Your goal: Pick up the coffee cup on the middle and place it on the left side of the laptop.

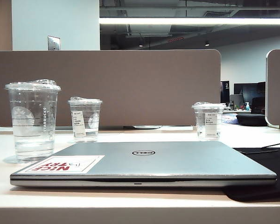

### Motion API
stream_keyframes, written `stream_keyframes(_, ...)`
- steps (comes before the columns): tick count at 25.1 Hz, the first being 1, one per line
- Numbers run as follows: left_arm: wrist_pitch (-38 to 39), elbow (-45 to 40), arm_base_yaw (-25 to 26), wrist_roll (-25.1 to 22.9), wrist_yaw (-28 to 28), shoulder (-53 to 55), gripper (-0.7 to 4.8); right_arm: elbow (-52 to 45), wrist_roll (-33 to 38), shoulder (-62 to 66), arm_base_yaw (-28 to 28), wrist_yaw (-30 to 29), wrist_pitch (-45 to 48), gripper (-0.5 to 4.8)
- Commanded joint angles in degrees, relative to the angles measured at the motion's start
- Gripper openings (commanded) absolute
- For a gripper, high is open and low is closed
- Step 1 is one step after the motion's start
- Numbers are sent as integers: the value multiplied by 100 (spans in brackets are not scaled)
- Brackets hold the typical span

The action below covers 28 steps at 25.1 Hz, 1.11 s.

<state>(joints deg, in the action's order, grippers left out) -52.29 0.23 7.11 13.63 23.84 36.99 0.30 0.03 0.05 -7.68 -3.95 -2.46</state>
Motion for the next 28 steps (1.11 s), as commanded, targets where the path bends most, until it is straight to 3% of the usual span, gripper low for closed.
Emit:
stream_keyframes(1, 1128, 17, 4, -302, -433, -774, -6, -22, -4, -9, 173, -7, 101, -5)
stream_keyframes(5, 2636, 20, 4, -621, -791, -1939, -6, -22, -4, -9, 203, -7, 98, -5)
stream_keyframes(8, 4146, 20, 4, -730, -1506, -3042, -6, -22, -4, -9, 205, -7, 98, -5)
stream_keyframes(11, 4937, 28, 4, -787, -1770, -3683, -5, -22, -7, -9, 205, -7, 101, -5)
stream_keyframes(28, 5351, 20, 4, -1021, -1871, -3676, -5, -22, -4, -9, 214, -7, 96, -5)
